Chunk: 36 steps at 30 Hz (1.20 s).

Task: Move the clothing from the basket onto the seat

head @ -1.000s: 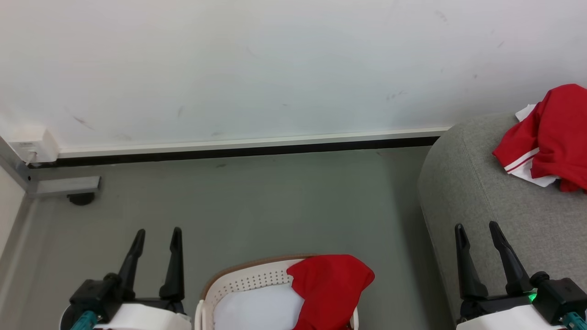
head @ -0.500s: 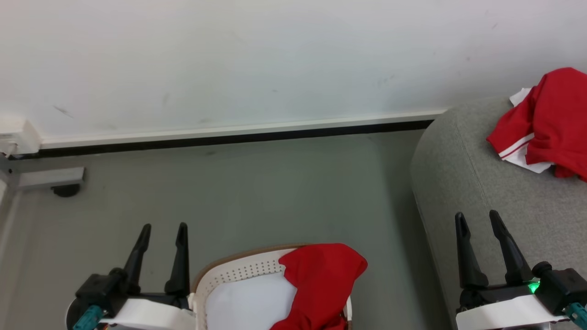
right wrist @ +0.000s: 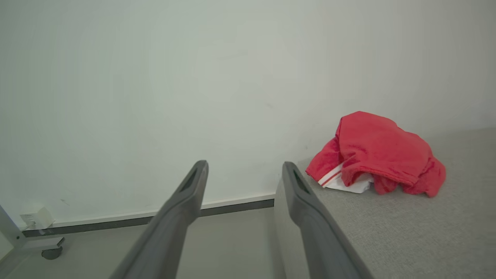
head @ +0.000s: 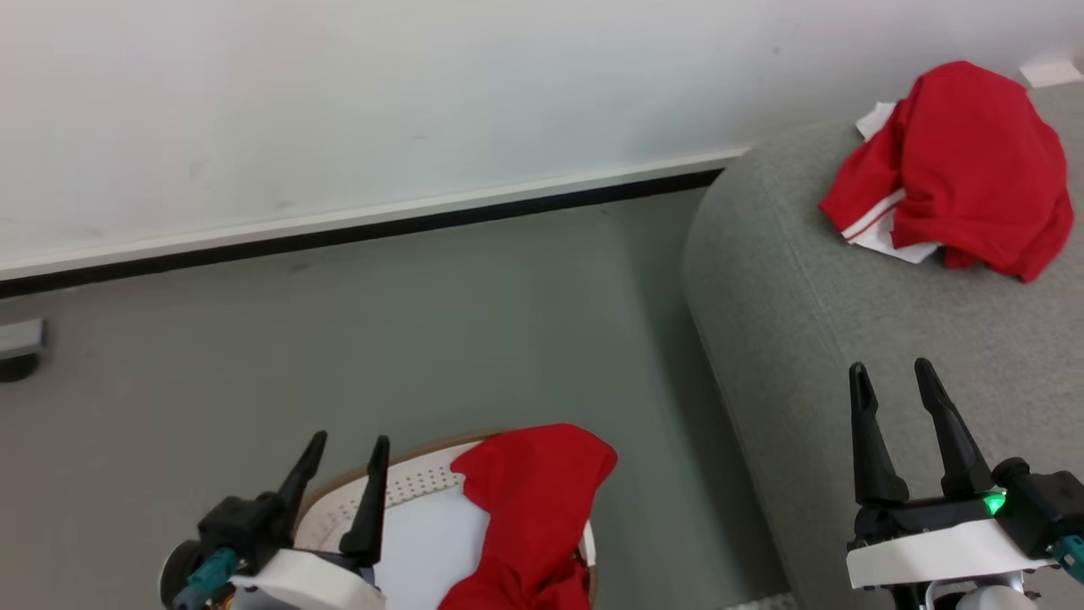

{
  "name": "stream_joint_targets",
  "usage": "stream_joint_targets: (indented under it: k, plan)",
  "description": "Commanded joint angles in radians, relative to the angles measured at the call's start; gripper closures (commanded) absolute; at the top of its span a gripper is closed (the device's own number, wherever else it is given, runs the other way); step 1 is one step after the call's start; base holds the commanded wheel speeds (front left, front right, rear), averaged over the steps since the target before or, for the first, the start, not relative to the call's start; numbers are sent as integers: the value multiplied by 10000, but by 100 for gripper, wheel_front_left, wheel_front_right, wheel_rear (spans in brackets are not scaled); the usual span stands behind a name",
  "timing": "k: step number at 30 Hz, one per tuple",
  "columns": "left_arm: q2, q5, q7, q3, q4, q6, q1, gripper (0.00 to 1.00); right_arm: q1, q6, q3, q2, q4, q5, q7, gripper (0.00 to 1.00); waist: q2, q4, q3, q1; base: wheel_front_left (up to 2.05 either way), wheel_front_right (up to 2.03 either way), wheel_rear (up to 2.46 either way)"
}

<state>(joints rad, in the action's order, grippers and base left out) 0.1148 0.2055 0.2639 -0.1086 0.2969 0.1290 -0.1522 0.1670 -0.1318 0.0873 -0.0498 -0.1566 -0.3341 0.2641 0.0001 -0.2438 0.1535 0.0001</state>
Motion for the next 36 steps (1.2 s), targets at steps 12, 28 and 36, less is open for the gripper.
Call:
stream_joint_targets:
  k: [12,28,36]
  plan:
    - [1072,802,-607,-2176,3029,10,-1748,0,578,22,-159,-11,438,-110,2,0,-1,-1130,1545,-1,0,0,0]
    - [2043,1938,-2073,-5073,6165,11,-4357,0,1390,22,-671,-7,1426,-688,2,0,-1,-1905,4233,-1,0,0,0]
    - [2520,2547,-3071,-6634,7108,11,-5510,0,1920,22,-513,-6,1869,-1062,2,0,-1,-2332,5475,-1,0,0,0]
